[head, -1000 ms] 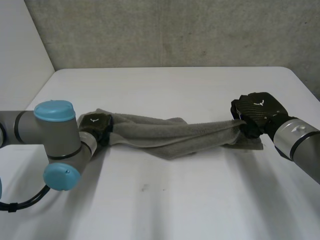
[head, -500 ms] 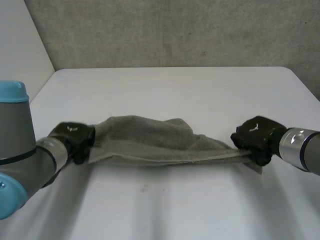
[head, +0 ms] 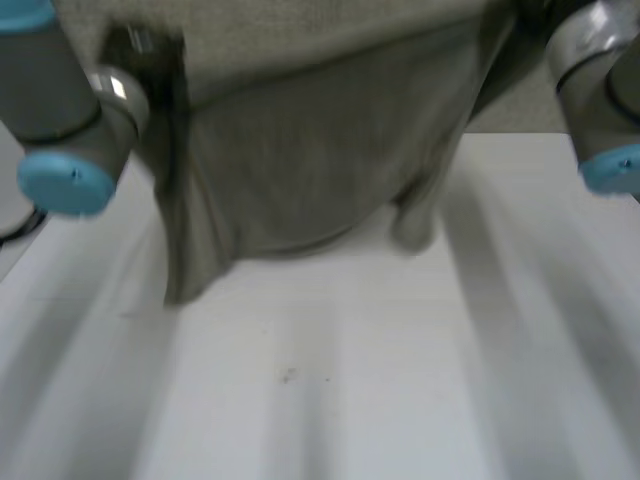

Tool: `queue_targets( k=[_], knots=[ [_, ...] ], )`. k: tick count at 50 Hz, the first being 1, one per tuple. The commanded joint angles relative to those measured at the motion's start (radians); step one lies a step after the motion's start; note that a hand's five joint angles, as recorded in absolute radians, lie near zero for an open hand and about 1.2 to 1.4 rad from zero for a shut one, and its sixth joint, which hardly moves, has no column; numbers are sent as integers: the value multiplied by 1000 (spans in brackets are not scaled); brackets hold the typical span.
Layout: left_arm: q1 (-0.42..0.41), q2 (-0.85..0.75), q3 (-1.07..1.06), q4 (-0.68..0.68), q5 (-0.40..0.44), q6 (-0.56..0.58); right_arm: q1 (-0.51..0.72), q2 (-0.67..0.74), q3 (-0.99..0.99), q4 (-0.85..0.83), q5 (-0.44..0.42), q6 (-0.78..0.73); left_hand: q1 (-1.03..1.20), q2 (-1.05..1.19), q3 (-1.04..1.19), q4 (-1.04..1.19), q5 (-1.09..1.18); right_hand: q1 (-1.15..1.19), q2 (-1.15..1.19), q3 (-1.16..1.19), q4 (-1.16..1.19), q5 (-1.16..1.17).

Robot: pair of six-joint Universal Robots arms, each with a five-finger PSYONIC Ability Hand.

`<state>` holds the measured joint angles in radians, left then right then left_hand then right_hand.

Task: Fold the towel.

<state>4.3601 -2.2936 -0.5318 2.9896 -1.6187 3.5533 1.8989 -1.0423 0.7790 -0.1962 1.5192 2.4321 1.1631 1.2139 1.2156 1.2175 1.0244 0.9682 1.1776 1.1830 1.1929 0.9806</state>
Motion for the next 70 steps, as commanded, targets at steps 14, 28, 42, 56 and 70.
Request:
queue_targets(
  k=[14,28,42,56,70],
  knots=[
    [3,89,-573,381,72,-131,-9,-105,454,41,-65,31,233,182,181,179,197,428,219,213,203,241],
    [38,83,-961,381,80,-122,-15,-28,755,95,-188,-5,233,182,181,179,197,428,219,213,203,241],
    [50,368,-1217,88,72,-68,-87,-200,887,564,-194,-244,233,182,181,179,197,428,219,213,203,241],
    [50,537,-1286,-252,71,-67,-161,-372,941,758,-194,-427,233,182,181,179,197,428,219,213,203,241],
    [47,257,-947,-72,66,-67,-112,-127,727,397,-154,-300,233,182,181,179,197,428,219,213,203,241]
  ],
)
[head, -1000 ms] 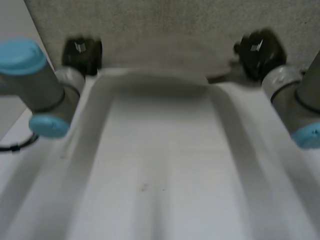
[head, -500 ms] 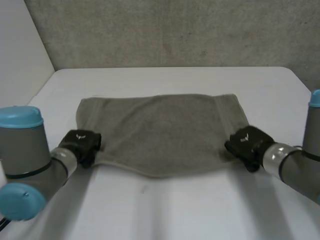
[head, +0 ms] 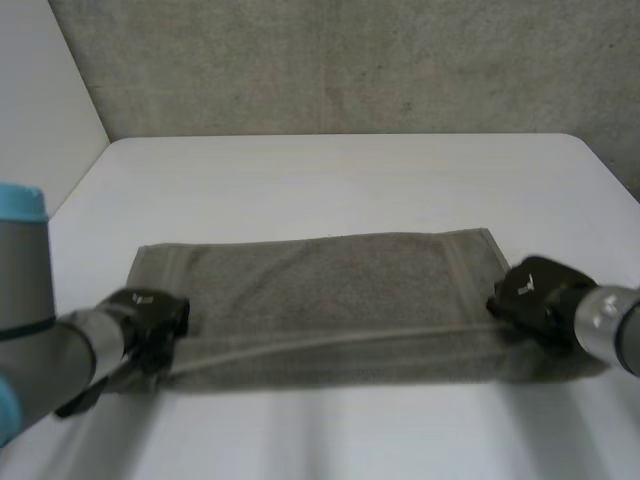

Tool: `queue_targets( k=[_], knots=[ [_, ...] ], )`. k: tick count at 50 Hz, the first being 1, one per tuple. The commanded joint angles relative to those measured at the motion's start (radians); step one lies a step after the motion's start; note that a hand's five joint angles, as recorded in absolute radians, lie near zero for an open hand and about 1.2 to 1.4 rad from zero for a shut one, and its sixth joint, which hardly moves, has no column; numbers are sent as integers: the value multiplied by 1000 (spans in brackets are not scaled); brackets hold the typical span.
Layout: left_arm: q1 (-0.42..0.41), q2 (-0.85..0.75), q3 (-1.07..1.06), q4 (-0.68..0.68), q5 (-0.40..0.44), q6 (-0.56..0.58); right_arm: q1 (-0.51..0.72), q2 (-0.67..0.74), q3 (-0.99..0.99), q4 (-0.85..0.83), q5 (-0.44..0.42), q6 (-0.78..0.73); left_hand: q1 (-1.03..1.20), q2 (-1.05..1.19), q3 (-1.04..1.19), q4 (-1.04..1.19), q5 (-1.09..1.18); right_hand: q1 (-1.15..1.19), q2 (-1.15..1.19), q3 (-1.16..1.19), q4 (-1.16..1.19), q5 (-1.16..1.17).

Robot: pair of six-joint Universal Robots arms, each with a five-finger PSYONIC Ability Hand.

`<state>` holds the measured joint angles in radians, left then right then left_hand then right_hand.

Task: Fold the towel.

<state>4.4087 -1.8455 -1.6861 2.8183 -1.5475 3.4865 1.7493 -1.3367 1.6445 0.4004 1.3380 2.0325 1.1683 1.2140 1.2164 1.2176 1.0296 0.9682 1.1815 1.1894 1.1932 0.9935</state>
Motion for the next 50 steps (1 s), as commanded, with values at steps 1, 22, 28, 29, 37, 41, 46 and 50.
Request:
queue_targets(
  k=[1,22,28,29,37,41,46,50],
  knots=[
    [-3,-245,273,108,-5,0,64,212,-184,-254,38,127,228,182,180,179,192,428,215,207,203,228],
    [-14,-753,974,138,-99,0,145,712,-594,-681,142,97,-948,-994,-996,-997,-984,-794,-1007,-1015,-1019,-994],
    [-40,-704,961,148,-80,-7,164,677,-580,-678,219,126,-994,-1040,-1042,-1043,-1030,-794,-1007,-1015,-1019,-994],
    [-40,-704,961,148,-80,-7,164,645,-557,-678,217,144,-994,-1040,-1042,-1043,-1030,-794,-1007,-1015,-1019,-994],
    [-55,-523,856,161,-71,-7,151,441,-415,-672,159,279,-994,-1040,-1042,-1043,-1030,-794,-1007,-1015,-1019,-994],
    [-48,-471,804,164,-71,-11,144,331,-342,-631,107,365,-994,-1040,-1042,-1043,-1030,-794,-1007,-1015,-1019,-994],
    [-41,-371,651,159,-62,-12,93,271,-301,-519,40,408,-994,-1040,-1042,-1043,-1030,-794,-1007,-1015,-1019,-994],
    [-44,-325,558,158,-33,-14,81,249,-285,-422,9,423,-994,-1040,-1042,-1043,-1030,-794,-1007,-1015,-1019,-994]
  ],
)
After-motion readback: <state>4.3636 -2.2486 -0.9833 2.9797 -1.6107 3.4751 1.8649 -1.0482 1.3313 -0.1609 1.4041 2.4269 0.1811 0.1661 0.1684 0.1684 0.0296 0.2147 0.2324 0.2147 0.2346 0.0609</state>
